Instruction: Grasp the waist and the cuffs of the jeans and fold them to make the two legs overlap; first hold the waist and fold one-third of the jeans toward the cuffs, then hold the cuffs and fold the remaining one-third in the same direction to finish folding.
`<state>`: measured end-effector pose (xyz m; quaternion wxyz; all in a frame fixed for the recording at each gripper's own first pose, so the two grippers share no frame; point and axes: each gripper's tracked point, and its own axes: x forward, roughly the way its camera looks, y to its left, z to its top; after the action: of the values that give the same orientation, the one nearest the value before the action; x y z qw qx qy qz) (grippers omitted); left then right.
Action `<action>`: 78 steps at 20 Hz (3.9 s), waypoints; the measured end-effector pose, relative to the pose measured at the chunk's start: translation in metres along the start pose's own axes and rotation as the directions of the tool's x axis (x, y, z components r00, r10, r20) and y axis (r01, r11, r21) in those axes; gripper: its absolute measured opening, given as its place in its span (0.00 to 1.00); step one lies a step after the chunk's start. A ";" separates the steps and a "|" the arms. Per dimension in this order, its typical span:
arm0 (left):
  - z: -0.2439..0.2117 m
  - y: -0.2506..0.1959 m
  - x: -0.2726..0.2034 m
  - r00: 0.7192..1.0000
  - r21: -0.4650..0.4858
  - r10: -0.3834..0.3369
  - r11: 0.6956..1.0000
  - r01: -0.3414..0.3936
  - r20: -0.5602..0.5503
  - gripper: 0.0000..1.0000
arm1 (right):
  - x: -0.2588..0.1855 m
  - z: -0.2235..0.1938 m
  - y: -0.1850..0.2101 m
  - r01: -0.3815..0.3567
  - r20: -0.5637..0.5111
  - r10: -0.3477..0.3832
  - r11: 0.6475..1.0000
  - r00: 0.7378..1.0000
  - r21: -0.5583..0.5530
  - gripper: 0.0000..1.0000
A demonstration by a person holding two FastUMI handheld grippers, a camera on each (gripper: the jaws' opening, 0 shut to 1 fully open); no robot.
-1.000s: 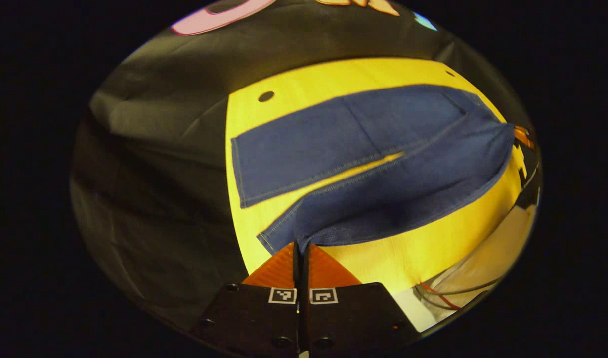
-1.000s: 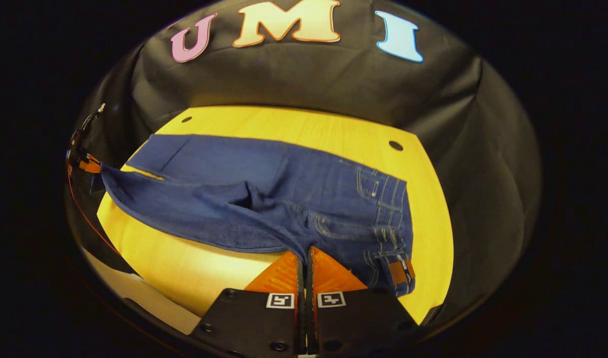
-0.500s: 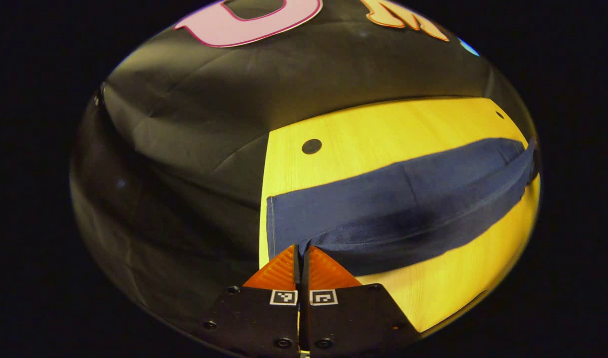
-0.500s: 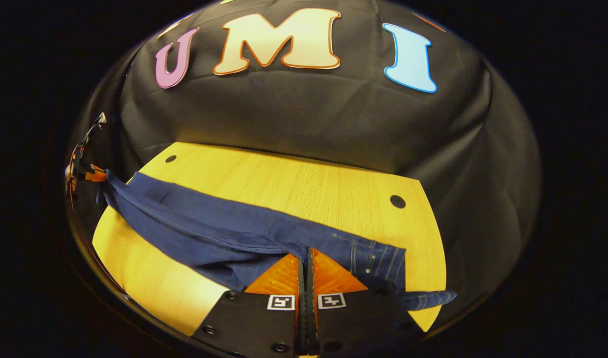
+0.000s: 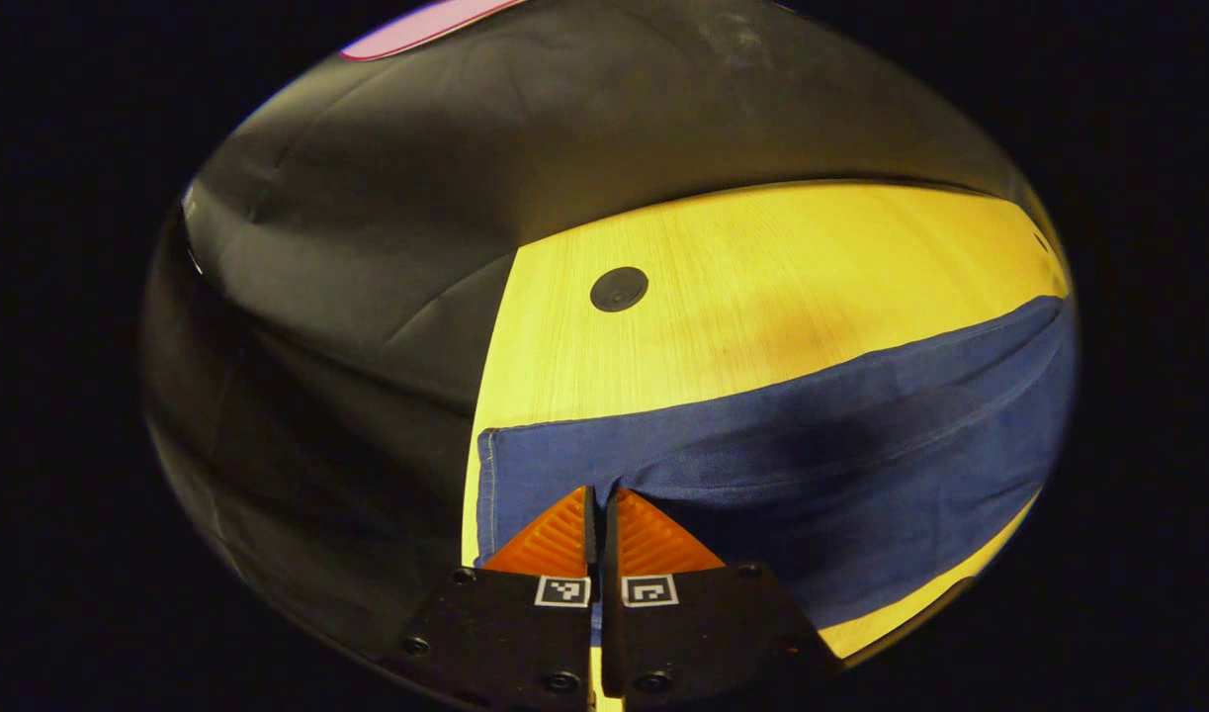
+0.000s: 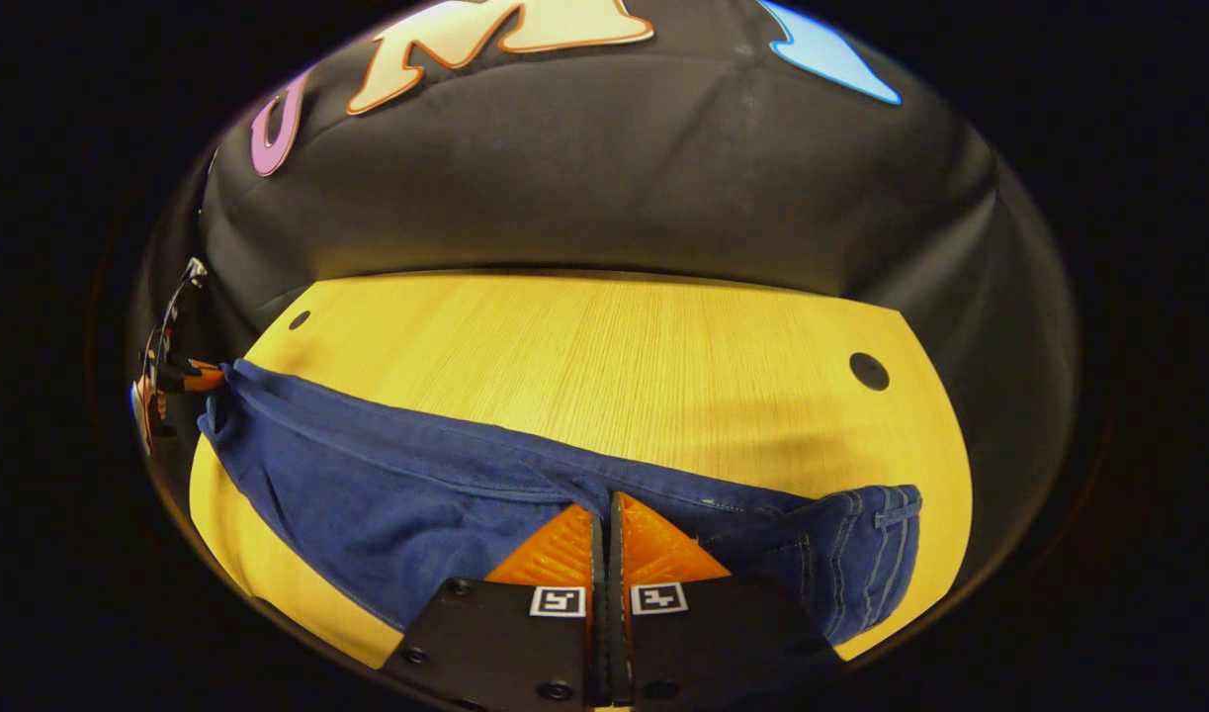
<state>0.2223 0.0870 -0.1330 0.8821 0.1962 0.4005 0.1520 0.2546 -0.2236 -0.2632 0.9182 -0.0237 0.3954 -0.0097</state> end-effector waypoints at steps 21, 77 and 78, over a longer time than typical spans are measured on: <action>0.020 0.069 -0.052 0.932 -0.522 0.221 0.852 -0.042 0.286 0.90 | -0.131 -0.053 -0.177 0.218 0.120 -0.268 0.922 0.956 0.321 0.99; 0.009 0.119 -0.001 0.893 -0.329 -0.142 0.896 0.300 0.427 0.90 | -0.169 0.069 0.129 -0.499 0.553 0.274 0.809 0.787 0.310 0.04; 0.006 0.122 0.003 0.892 -0.335 -0.146 0.891 0.307 0.428 0.90 | -0.164 0.069 0.147 -0.543 0.559 0.313 0.780 0.768 0.310 0.04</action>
<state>0.2150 0.1937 -0.0748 0.9769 -0.0076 0.1975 0.0809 0.1917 -0.0681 -0.1048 0.9415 0.2835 0.1367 0.1205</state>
